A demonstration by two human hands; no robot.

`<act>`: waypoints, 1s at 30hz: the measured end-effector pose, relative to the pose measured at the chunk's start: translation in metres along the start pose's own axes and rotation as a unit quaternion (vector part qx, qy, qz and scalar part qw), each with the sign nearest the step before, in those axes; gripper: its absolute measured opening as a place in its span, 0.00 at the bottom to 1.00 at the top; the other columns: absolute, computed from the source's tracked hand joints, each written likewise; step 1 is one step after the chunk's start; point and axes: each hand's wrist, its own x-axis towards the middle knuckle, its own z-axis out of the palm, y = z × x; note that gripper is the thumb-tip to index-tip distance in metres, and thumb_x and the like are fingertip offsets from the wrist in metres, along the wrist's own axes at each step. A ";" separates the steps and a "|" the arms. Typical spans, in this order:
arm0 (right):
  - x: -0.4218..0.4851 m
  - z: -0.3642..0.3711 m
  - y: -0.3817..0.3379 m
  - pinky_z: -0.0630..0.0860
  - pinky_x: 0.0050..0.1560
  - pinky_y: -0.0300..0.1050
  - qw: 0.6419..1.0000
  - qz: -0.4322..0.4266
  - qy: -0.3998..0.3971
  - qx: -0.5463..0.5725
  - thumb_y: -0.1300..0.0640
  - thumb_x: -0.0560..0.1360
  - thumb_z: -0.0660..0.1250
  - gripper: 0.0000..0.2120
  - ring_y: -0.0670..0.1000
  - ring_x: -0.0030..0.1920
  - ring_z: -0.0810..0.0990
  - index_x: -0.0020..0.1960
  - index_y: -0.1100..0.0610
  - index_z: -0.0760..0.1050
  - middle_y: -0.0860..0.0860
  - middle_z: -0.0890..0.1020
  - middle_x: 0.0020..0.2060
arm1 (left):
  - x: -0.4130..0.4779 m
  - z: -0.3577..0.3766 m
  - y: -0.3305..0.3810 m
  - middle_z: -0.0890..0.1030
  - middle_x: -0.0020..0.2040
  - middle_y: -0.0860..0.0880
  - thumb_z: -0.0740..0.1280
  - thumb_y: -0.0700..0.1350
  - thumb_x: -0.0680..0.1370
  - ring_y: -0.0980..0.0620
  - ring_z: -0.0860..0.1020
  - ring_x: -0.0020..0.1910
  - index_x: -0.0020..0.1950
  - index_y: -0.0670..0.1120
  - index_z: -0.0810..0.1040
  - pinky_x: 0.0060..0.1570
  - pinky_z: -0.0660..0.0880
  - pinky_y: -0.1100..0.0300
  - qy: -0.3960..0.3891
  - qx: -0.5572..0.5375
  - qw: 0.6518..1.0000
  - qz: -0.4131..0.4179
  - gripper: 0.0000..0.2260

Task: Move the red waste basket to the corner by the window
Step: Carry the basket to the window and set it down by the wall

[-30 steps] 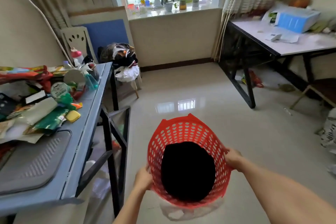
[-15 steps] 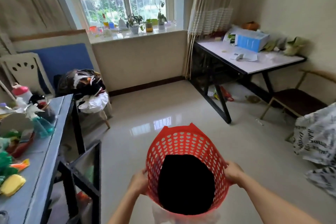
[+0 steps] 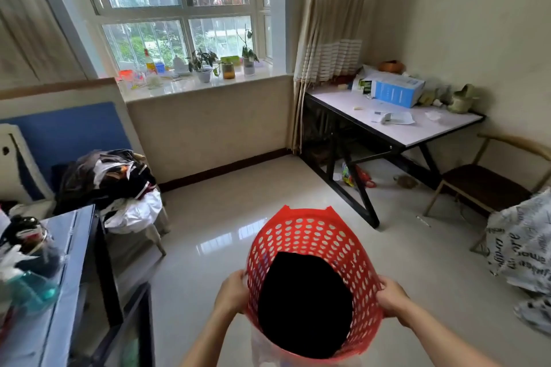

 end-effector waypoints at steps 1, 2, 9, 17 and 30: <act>0.006 0.004 -0.007 0.84 0.47 0.54 1.000 -0.002 -0.001 0.000 0.60 0.72 0.65 0.12 0.56 0.47 0.85 0.53 0.52 0.79 0.49 0.85 0.42 | 0.008 -0.006 0.001 0.87 0.52 0.43 0.63 0.48 0.77 0.47 0.83 0.46 0.51 0.46 0.81 0.43 0.79 0.57 0.004 0.010 1.000 0.004 0.10; 0.014 0.009 -0.015 0.84 0.46 0.54 1.000 -0.004 -0.001 0.000 0.61 0.72 0.65 0.12 0.56 0.47 0.85 0.54 0.52 0.79 0.50 0.85 0.43 | 0.018 -0.013 0.002 0.86 0.53 0.43 0.63 0.48 0.77 0.46 0.84 0.48 0.53 0.45 0.81 0.44 0.79 0.57 0.005 0.017 1.000 0.004 0.11; 0.060 0.026 -0.067 0.80 0.29 0.41 1.000 0.003 -0.021 0.005 0.62 0.74 0.63 0.19 0.56 0.44 0.83 0.64 0.57 0.77 0.56 0.84 0.51 | 0.074 -0.041 0.010 0.85 0.55 0.42 0.64 0.48 0.77 0.42 0.84 0.50 0.61 0.42 0.79 0.42 0.84 0.51 0.007 0.010 1.000 -0.015 0.15; 0.155 0.039 -0.131 0.79 0.25 0.41 0.999 0.000 -0.043 -0.020 0.61 0.74 0.62 0.19 0.57 0.41 0.84 0.64 0.59 0.77 0.56 0.84 0.47 | 0.163 -0.061 0.033 0.85 0.53 0.43 0.62 0.48 0.76 0.43 0.85 0.48 0.59 0.44 0.79 0.43 0.85 0.50 0.012 0.005 1.000 -0.027 0.15; 0.326 0.031 -0.273 0.83 0.47 0.61 0.996 -0.058 -0.061 -0.030 0.62 0.74 0.62 0.11 0.63 0.48 0.84 0.54 0.61 0.78 0.59 0.84 0.46 | 0.348 -0.103 0.119 0.84 0.35 0.51 0.61 0.46 0.72 0.52 0.84 0.30 0.38 0.51 0.78 0.28 0.82 0.55 0.045 -0.006 0.999 -0.026 0.07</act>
